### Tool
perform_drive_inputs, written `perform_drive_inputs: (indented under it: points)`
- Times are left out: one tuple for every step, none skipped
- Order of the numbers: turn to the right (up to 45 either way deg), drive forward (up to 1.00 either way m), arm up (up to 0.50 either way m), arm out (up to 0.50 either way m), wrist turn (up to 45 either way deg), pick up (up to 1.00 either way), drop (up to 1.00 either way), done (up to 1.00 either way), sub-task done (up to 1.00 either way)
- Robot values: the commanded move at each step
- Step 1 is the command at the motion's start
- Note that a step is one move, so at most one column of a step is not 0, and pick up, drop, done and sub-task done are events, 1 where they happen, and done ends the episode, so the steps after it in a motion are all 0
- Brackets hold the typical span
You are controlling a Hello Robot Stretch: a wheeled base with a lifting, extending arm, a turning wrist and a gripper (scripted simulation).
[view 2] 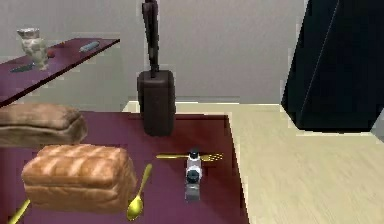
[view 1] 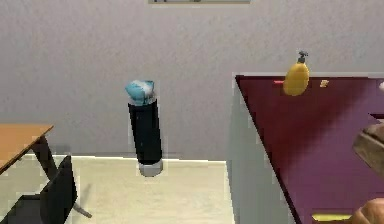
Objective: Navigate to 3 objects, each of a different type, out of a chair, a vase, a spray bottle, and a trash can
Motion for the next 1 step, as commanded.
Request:
perform_drive_inputs:
  points:
    - [-45.0, 0.0, 0.0, 0.0, 0.0, 0.0, 0.0, 0.0, 0.0]
